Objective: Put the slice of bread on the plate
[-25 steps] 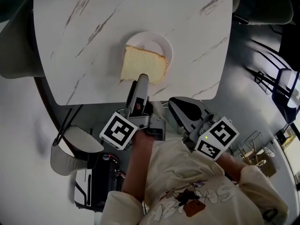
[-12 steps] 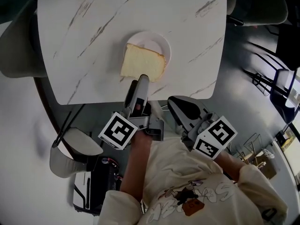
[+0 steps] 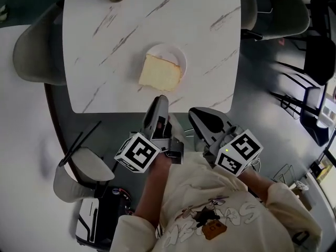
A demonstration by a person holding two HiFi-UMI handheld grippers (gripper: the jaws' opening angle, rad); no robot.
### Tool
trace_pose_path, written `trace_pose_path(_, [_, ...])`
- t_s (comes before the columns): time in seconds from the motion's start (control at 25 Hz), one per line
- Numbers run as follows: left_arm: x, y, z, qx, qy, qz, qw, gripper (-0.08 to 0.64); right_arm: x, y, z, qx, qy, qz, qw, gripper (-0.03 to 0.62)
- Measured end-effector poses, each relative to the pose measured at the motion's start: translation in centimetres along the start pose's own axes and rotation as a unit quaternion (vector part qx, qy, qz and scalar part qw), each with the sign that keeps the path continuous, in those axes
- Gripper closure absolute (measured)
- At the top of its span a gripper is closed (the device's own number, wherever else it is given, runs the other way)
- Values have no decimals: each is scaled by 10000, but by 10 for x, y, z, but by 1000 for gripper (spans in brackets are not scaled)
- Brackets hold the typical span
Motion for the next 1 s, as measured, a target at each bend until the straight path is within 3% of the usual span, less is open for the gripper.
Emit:
trace_pose_path(0.2, [-5,-25,24,-69,-79,-494,9987,549,16,6,23,46,-167,158,9997,586])
trace_pose_path(0.4, [-7,-42,46,-120,-107,-947,9954,551,27,11,39,114,-264,331,9990,586])
trace_pose_path(0.52, [-12,-58,60,-149,-90,-1453,9892,551,32,15,51,145,-359,454,9982,586])
trace_pose_path(0.72, [-22,-83,81,-164,-165,-2498,9680,551,40,24,70,246,-555,722,9955,588])
trace_pose_path(1.0, [-41,-119,112,-188,-306,-3834,9229,551,46,40,93,442,-783,823,9926,588])
Point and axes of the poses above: the fingertips, and each gripper's own axes: z backward along the fingers, y to its left, x out of its top, the point moved 9 cm from there along z, backward along the fingers, and after that the axes turned 10 degrees about -y, right-handed, at the moved point
